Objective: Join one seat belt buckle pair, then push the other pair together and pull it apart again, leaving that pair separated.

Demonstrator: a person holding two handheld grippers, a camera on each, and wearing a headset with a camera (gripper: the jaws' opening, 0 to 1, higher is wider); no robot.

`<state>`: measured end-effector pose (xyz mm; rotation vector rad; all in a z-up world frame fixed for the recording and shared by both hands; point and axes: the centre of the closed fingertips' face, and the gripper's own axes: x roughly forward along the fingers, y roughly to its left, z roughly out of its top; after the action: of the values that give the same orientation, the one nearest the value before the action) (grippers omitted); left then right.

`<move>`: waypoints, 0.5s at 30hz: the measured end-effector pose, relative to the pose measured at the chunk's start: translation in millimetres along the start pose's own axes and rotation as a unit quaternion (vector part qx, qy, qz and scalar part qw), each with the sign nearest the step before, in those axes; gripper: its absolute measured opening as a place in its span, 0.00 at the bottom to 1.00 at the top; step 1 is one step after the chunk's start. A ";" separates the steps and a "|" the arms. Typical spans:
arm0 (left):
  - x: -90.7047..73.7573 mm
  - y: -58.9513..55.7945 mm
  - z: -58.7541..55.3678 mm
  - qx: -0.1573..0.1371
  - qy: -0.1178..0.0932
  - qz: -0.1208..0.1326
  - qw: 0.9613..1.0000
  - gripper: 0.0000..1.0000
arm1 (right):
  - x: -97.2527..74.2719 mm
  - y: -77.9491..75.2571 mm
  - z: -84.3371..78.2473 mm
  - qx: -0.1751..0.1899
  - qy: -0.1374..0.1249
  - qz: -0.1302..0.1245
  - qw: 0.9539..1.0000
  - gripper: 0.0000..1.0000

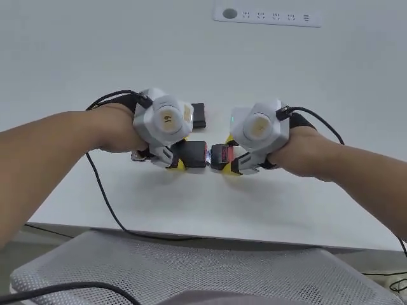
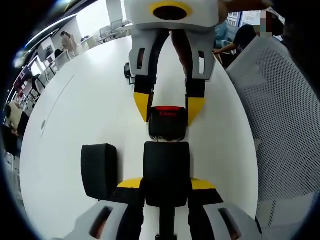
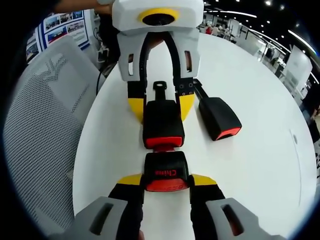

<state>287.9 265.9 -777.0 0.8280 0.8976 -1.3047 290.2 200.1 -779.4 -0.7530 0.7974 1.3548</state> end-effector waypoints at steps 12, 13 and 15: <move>-4.4 -0.8 -2.2 -0.021 -0.004 0.013 1.000 0.35 | 0.7 2.3 9.0 -0.016 0.006 -0.018 1.000 0.39; -6.1 -0.7 -1.8 -0.024 -0.006 0.014 1.000 0.35 | -1.9 4.1 10.6 -0.017 0.003 -0.016 1.000 0.39; -12.2 -1.5 0.4 -0.028 -0.010 0.018 0.999 0.35 | -5.6 5.0 12.4 -0.020 0.000 -0.017 1.000 0.38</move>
<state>285.9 270.7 -765.8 0.7825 0.8945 -1.2488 285.7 207.8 -768.0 -0.7951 0.7562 1.3448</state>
